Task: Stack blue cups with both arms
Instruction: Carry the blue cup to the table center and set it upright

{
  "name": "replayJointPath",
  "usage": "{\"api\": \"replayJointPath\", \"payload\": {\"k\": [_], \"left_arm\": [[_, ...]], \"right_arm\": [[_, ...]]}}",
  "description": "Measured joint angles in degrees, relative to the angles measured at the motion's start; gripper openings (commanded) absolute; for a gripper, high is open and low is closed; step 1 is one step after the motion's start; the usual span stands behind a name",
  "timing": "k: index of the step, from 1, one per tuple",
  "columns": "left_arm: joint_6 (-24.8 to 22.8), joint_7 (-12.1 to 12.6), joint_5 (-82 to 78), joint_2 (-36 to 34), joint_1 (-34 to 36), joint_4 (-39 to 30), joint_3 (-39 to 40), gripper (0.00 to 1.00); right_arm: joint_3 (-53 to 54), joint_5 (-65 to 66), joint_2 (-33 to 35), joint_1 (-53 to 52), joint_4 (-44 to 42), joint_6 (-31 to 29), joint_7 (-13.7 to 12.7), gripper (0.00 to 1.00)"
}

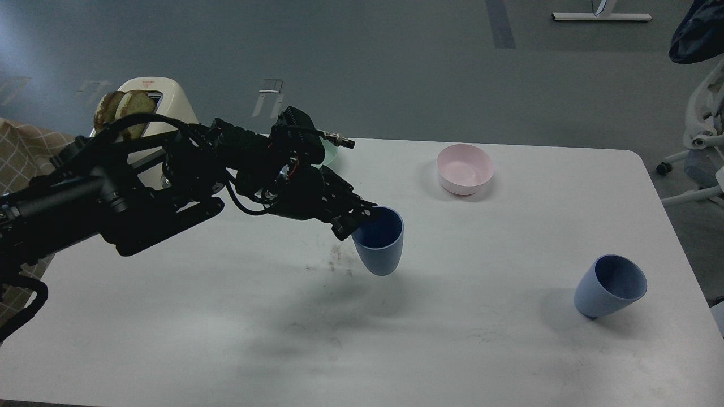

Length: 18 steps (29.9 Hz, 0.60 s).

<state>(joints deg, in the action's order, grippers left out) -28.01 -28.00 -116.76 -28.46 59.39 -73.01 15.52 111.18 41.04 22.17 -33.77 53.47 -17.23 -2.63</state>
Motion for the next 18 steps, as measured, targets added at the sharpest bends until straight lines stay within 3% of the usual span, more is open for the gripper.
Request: {"api": "replayJointPath", "payload": {"k": [10, 18], "left_arm": [[0.0, 0.14, -0.04, 5.92, 0.61, 8.41, -1.01, 0.0], [0.0, 0.15, 0.13, 8.07, 0.96, 13.37, -1.02, 0.0]], "right_arm": [[-0.07, -1.81, -0.07, 0.69, 0.03, -0.63, 0.0, 1.0], [-0.01, -4.71, 0.37, 6.45, 0.17, -8.49, 0.0, 1.0]]}}
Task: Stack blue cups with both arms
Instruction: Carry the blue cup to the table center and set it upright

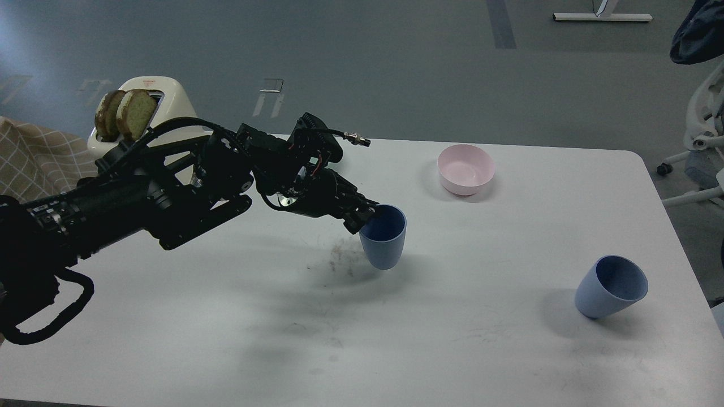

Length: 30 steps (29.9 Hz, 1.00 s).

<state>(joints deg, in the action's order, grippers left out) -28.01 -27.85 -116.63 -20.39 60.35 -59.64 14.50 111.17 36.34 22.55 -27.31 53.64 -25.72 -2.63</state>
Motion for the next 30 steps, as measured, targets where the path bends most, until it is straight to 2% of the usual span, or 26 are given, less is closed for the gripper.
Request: {"api": "replayJointPath", "payload": {"k": [9, 26, 30], "left_arm": [[0.0, -0.09, -0.04, -0.22, -0.24, 0.18, -0.09, 0.0], [0.0, 0.14, 0.14, 1.1, -1.1, 6.84, -0.1, 0.0], [0.08, 0.13, 0.28, 1.15, -1.3, 7.99, -0.09, 0.04]], "right_arm": [[0.0, -0.36, -0.95, 4.81, 0.37, -2.27, 1.55, 1.0], [1.03, -0.39, -1.53, 5.7, 0.51, -2.29, 1.67, 1.0], [0.91, -0.39, -1.78, 5.7, 0.51, -2.28, 1.67, 1.0]]}}
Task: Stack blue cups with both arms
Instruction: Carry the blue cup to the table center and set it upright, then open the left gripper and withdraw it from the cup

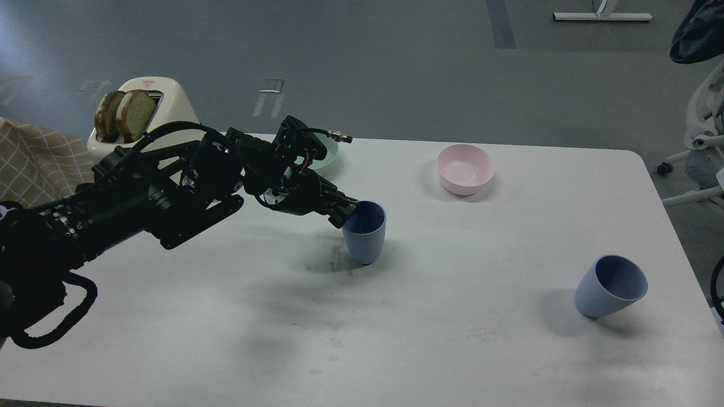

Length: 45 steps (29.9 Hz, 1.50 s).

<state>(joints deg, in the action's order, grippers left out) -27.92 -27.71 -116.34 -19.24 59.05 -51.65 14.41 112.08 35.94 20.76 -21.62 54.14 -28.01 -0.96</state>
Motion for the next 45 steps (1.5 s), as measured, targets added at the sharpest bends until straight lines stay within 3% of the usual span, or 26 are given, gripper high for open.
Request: {"api": "replayJointPath", "payload": {"k": [2, 4, 5, 6, 13, 18, 25, 32, 39, 45], "left_arm": [[0.0, 0.0, 0.12, 0.06, -0.04, 0.09, 0.04, 0.1], [0.0, 0.02, 0.24, 0.12, -0.04, 0.11, 0.13, 0.35], [0.0, 0.03, 0.27, 0.19, -0.04, 0.11, 0.22, 0.61], [0.01, 0.08, 0.31, 0.34, -0.04, 0.11, 0.32, 0.76], [1.74, 0.01, 0.72, 0.76, 0.3, -0.24, 0.71, 0.81], [1.8, -0.09, 3.77, 0.35, 0.94, -0.37, 0.95, 0.92], [2.02, -0.29, 17.38, -2.99, 3.91, -0.42, 4.48, 0.97], [2.28, -0.29, 40.38, -8.41, 2.28, -0.08, 15.44, 0.98], [3.31, -0.29, 63.97, -12.48, -7.13, -0.01, 31.78, 0.98], [3.42, -0.25, 82.88, -13.46, -15.69, 0.06, 41.53, 0.98]], "right_arm": [[-0.03, 0.0, -0.19, -0.03, 0.0, 0.0, 0.0, 1.0], [-0.03, 0.0, -0.31, -0.07, 0.14, 0.0, 0.0, 1.0], [-0.03, 0.0, -0.35, -0.07, 0.28, 0.0, 0.0, 1.0], [-0.03, 0.0, -0.39, -0.07, 0.48, 0.0, 0.0, 1.0], [-0.03, 0.0, -0.54, -0.01, 0.95, 0.0, -0.06, 1.0], [-0.08, 0.0, -0.54, 0.0, 0.96, 0.0, -0.07, 1.0], [-2.69, 0.63, 2.11, 1.34, 4.22, 0.0, -0.14, 1.0], [-6.2, 4.48, 7.9, 6.5, 14.17, 0.0, -0.12, 1.0], [-6.87, 21.64, 10.25, 10.27, 22.39, 0.0, 0.42, 1.0], [-9.77, 39.06, 16.97, 15.45, 31.41, 0.02, 6.0, 1.0]]}}
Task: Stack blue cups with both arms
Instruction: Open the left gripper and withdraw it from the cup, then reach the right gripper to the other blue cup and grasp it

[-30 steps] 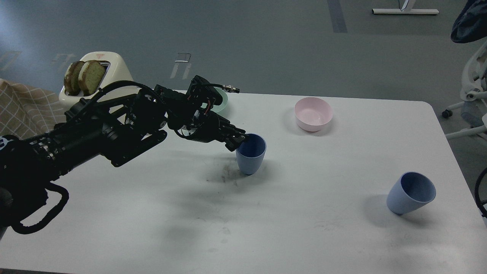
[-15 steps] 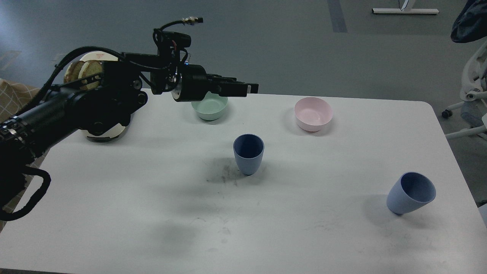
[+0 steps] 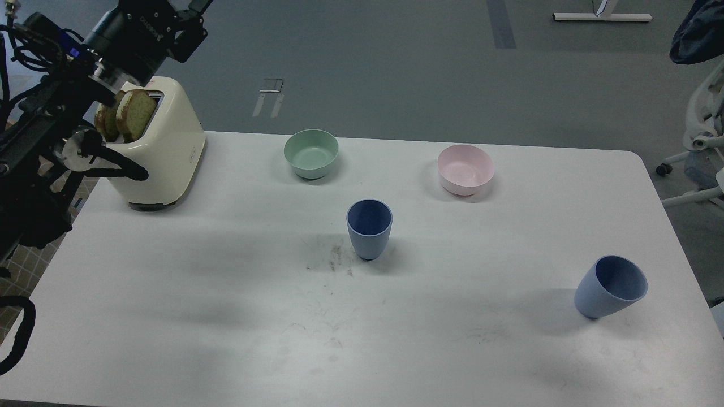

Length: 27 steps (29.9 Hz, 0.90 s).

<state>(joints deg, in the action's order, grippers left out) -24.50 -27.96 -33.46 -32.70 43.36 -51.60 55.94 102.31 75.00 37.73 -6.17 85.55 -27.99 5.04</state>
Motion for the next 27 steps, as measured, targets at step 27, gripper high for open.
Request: {"api": "replayJointPath", "payload": {"k": [27], "left_arm": [[1.65, 5.27, 11.15, 1.42, -9.09, 0.12, 12.89, 0.98]], "right_arm": [[-17.57, 39.3, 4.07, 13.92, 7.07, -0.01, 2.78, 0.73]]}}
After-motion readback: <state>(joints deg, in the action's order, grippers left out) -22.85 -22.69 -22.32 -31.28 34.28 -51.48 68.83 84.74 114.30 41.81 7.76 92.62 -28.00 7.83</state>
